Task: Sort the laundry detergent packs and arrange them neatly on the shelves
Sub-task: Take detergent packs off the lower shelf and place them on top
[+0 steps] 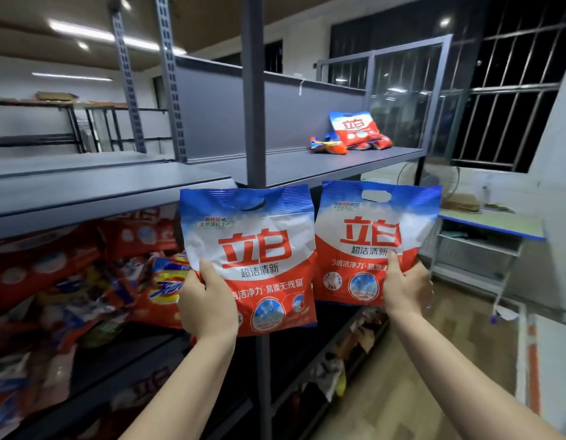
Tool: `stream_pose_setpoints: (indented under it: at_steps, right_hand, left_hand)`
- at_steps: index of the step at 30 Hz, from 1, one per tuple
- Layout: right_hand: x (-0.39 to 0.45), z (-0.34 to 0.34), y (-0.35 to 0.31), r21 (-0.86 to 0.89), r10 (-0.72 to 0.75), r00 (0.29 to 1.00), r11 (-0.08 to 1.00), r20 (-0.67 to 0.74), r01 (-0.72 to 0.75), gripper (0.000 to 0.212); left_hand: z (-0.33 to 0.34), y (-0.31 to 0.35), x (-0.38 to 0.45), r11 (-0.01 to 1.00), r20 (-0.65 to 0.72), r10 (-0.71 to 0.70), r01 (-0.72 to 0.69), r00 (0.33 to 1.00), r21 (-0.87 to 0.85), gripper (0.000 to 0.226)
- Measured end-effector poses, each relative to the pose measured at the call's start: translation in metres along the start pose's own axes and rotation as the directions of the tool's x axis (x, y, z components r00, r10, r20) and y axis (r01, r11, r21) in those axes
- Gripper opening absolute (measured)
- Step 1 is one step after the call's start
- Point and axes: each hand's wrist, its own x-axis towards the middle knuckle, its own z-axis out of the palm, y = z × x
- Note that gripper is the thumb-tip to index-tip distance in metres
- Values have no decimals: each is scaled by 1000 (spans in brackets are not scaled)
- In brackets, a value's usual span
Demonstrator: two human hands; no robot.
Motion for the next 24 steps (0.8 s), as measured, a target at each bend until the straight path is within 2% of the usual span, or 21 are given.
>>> stream_pose_setpoints:
  at_steps: [3,7,14,20,24]
  right_hand:
    - [36,-7,11,-13,12,999,1000,-51,-13,36]
    - [95,-8,28,23,3,999,1000,-39,-2,28]
    - [218,-4,51,48,-21,996,999,-89,25,32]
    - [311,-8,61,46,-49,992,997,-120,55,26]
    - [365,-10,70,62,-38,990,997,-136,47,35]
  left_hand:
    - [38,10,-8,1000,22,10,-9,1000,-14,45]
    - [102,27,-16,999,23,20,-19,1000,-41,43]
    - [227,62,-37,996,18,-9,11,1000,-90,37]
    - [319,102,-42,992,-52,-12,5,999,-125,39]
    - [374,132,-39,994,-86,43,-51,995,-97,41]
